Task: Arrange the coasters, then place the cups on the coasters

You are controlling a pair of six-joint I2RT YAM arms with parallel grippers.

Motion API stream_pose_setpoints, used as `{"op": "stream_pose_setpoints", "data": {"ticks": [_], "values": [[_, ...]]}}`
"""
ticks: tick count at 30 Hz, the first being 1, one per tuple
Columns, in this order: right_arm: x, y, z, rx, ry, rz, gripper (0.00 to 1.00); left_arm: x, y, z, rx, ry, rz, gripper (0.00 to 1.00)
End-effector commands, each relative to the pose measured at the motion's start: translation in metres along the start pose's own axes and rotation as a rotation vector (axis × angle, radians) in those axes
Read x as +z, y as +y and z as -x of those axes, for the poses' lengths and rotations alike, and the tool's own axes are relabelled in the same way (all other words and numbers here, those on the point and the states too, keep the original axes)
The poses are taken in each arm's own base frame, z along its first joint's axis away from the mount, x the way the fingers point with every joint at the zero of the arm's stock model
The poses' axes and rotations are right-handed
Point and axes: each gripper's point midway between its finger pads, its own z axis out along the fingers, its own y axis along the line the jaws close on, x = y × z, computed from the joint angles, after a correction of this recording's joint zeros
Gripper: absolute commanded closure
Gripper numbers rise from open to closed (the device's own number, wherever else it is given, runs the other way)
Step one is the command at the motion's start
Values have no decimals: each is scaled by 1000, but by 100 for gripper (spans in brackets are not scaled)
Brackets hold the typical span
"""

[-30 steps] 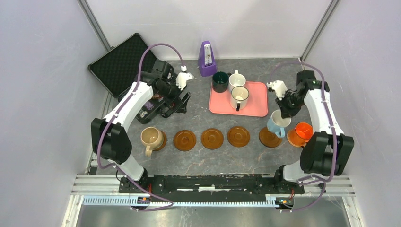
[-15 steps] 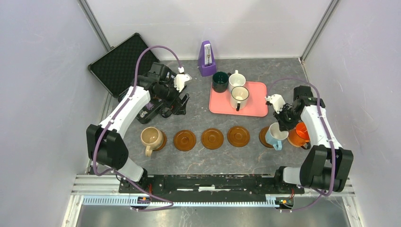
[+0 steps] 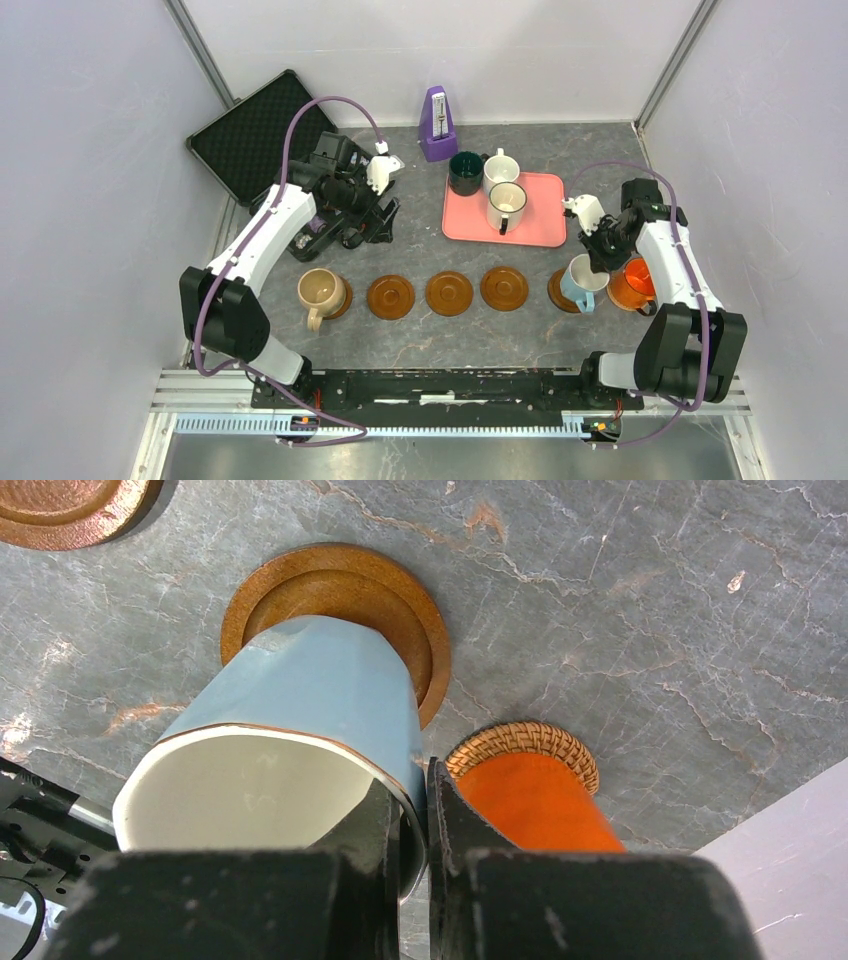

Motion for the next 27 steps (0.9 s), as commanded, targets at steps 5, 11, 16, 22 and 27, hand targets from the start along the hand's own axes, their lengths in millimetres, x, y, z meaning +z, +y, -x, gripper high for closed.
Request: {"op": "stream_pose_setpoints", "data": {"ticks": [5,11,16,22,27], "values": [[-7,-15,18,-32,-53,-45,100,-3,-4,8,-7,-35,-2,0],[-9,-9,14,-48,-51,-35,100,0,-2,9,-11,-30,-5,0],[-7,-8,15,-42,-60,-30,100,3,-2,8,-21,-26,-12,0],[-7,-7,14,-57,-61,-31,87,3,-2,7,-21,-22,-8,0],[-5,-3,13,-59,-58,1,65,2,-1,6,-19,-20,-2,0]]}}
